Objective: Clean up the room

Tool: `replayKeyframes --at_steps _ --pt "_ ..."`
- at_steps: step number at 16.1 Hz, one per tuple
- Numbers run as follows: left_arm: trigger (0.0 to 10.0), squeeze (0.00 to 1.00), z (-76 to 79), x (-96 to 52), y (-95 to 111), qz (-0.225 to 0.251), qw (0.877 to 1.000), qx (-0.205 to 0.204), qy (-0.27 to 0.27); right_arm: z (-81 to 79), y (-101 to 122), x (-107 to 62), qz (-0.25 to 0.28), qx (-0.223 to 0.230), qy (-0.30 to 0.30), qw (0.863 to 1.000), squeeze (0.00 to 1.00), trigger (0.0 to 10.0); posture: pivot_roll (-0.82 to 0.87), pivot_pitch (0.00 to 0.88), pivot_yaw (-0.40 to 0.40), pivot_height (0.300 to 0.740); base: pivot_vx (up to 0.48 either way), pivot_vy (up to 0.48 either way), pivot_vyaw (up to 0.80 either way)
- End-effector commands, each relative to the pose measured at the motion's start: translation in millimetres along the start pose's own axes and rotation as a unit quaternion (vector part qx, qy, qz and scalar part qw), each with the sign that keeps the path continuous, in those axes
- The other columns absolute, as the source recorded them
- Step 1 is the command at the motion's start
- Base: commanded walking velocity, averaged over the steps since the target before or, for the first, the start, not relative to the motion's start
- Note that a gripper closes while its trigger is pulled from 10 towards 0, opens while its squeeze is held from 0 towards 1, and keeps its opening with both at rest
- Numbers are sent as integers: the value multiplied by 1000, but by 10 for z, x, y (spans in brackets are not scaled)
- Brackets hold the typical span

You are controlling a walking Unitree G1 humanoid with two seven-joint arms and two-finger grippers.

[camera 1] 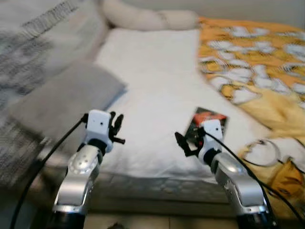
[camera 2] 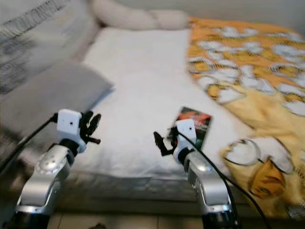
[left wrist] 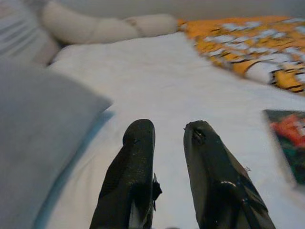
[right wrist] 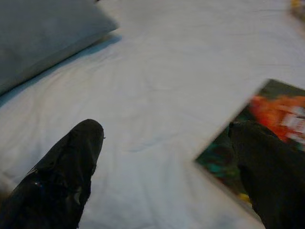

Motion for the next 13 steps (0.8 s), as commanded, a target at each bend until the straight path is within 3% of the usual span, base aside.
replayKeyframes --at_steps 1,3,7,13 --pt "10000 0 38 6 48 7 1000 -1 -12 56 78 -19 10 -6 -12 1000 0 10000 -38 0 1 740 307 0 0" --pt "10000 0 49 -2 35 4 1000 -2 -15 90 77 -25 7 -13 -16 1000 0 10000 -37 0 0 740 306 0 0" --pt "10000 0 52 -3 37 3 1000 -4 -17 91 84 -13 3 -4 -14 1000 0 10000 -34 0 -1 740 322 0 -761" --pt "10000 0 69 -15 41 2 1000 -1 -23 118 86 -4 0 -10 -16 1000 0 10000 -32 0 0 740 337 0 0"
Point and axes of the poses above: a point about 5 cm out from each wrist's last joint towards the gripper, its own x axis pointing out of the wrist towards the gripper, its own y axis along the axis of the wrist's last joint, z = x × y, the point moved 1 cm from there along x, pointing out of the wrist towards the gripper, and after that the axes turned 4 degrees about x, right-handed, at the moved point
